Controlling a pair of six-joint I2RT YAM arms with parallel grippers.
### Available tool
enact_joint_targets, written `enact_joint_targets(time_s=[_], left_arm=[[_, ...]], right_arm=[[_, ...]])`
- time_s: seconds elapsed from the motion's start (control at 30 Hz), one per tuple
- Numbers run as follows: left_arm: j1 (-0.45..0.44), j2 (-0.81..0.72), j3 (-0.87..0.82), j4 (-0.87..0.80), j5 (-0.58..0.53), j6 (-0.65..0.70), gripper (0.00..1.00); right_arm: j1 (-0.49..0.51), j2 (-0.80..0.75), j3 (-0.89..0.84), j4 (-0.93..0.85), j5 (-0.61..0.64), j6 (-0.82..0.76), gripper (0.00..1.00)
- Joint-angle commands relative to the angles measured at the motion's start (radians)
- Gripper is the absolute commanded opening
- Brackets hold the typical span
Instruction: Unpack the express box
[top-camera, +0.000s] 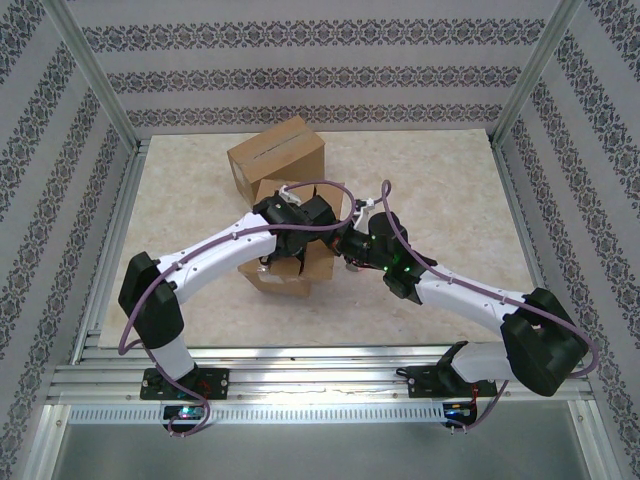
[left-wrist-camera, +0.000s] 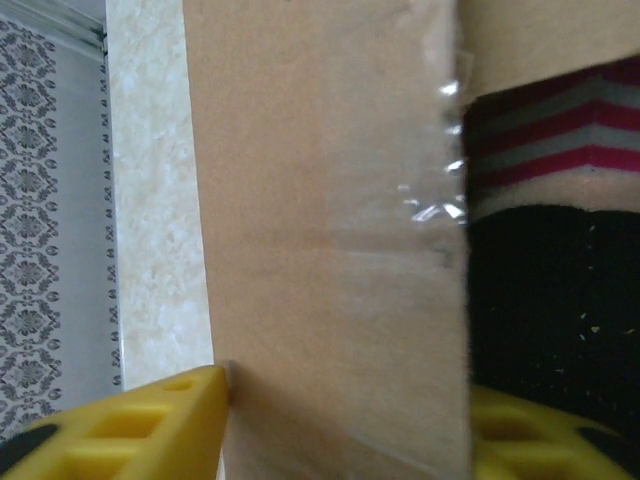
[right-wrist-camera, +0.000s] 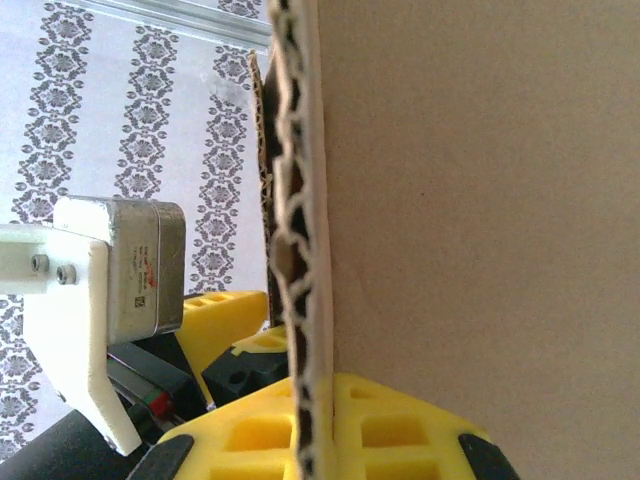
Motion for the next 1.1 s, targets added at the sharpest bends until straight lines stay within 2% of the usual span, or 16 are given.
enact_joint_targets(time_s=[0.0,0.13,0.3,0.33,0.53,0.63,0.77,0.93,1.07], left_arm=[[-0.003,-0.001,0.034,-0.082,-0.050,-0.003,0.38],[-0.003,-0.005,0.040,-0.091,-0.049,0.003,0.25],[-0.005,-0.009,0.044,-0.104,-0.055,0.008,0.00],[-0.004,-0.011,0.043,-0.105,-0.057,0.008,0.00],[-0.003,-0.048,0.025,-0.095,-0.055,0.026,0.00],[-0.003,-0.089,0.001,-0.046,-0.018,0.055,0.00],[-0.001,-0.177,-0.066,0.079,0.083,0.110,0.00],[0.035,-0.325,-0.205,0.270,0.289,0.151,0.00],[0.072,-0.442,-0.304,0.361,0.371,0.137,0.34]], right_arm=[[0.008,-0.011,-0.019,0.060,0.033,0.003,0.00],[0.006,-0.012,-0.025,0.038,0.047,-0.001,0.00],[0.006,-0.007,-0.043,0.026,0.058,0.004,0.00],[0.006,-0.008,-0.048,0.027,0.060,0.004,0.00],[0.002,-0.008,-0.067,0.015,0.068,0.004,0.00],[-0.004,-0.005,-0.067,0.010,0.058,-0.001,0.00],[-0.011,-0.003,-0.067,0.010,0.038,-0.011,0.00],[-0.036,-0.006,-0.046,-0.001,-0.033,-0.036,0.00],[-0.069,-0.005,-0.014,-0.021,-0.125,-0.058,0.00]])
